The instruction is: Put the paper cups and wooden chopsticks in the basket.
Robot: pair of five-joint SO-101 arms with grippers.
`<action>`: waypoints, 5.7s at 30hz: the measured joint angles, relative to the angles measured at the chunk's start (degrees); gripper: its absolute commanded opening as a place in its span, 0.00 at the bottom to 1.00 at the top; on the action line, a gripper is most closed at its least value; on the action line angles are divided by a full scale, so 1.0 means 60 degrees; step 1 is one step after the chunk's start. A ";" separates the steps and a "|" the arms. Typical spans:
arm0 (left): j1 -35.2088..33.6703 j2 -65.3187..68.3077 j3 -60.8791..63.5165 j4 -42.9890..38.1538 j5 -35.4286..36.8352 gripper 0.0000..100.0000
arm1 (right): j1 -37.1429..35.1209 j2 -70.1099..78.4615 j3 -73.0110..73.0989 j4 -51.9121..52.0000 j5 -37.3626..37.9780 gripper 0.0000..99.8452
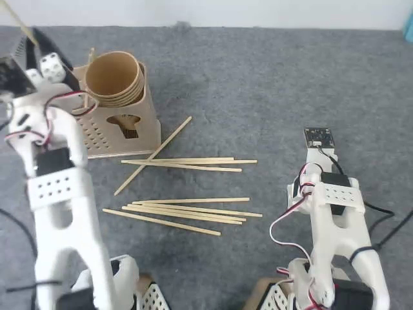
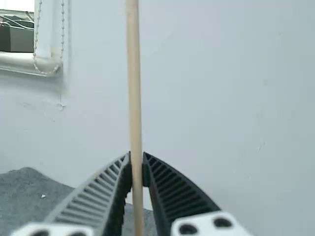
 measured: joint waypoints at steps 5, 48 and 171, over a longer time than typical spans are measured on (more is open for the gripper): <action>-0.0322 0.1231 0.0000 -0.0337 0.0000 0.01 | 0.0000 0.0000 0.0000 0.0000 0.0000 0.02; 0.3150 -0.4176 0.3487 0.9480 -0.6608 0.26 | 0.0000 0.0000 0.0278 -0.0015 0.0000 0.02; -0.0996 -0.0982 0.0249 0.2271 -0.0952 0.15 | 0.0000 0.0000 0.0278 -0.0293 0.0000 0.02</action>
